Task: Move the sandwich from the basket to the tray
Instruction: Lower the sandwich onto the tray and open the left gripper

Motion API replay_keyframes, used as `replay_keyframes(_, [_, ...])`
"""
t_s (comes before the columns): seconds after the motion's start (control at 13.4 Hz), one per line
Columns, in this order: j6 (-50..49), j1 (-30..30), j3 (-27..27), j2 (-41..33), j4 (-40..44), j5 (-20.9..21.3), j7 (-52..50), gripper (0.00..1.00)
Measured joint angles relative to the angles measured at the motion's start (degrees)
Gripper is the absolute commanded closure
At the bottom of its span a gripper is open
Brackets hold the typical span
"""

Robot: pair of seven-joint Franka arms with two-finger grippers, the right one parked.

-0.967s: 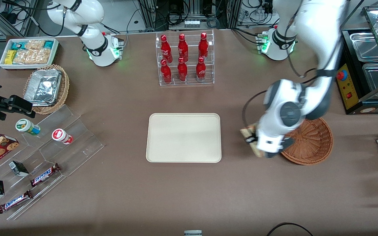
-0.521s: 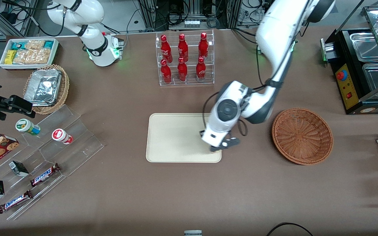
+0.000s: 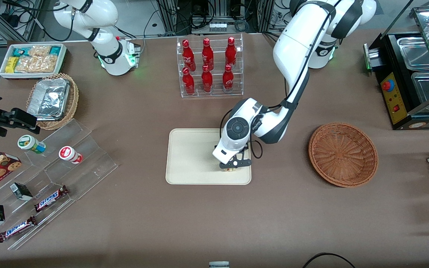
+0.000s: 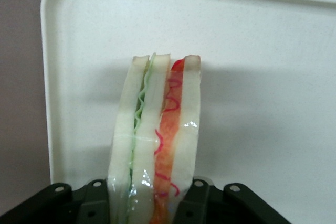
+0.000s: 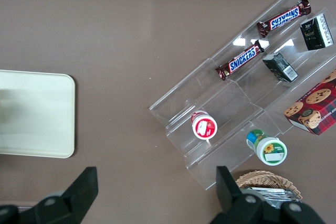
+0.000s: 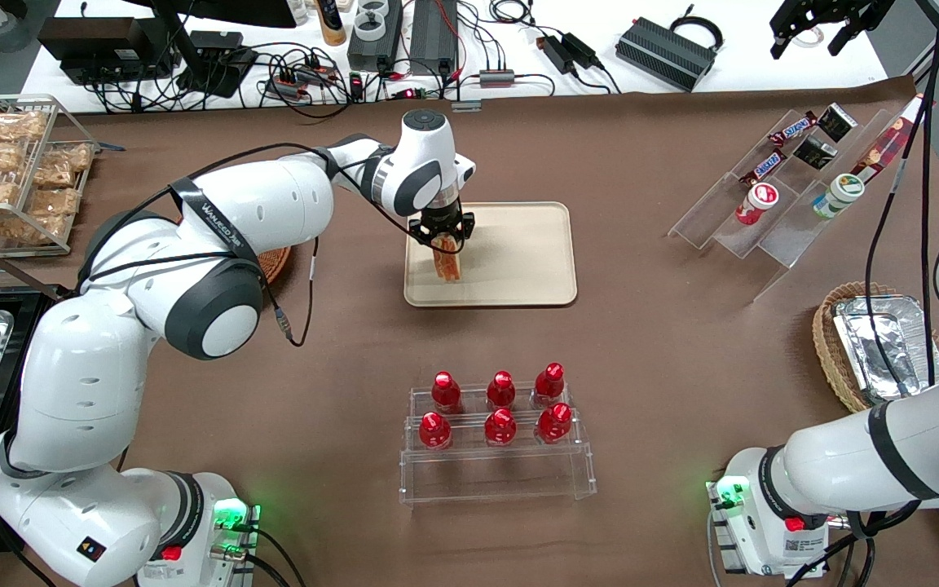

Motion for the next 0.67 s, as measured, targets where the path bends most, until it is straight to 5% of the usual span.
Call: replay_keyframes(0.67, [0.0,0.14,0.26,0.82,0.15,-0.09,1.35,0.34])
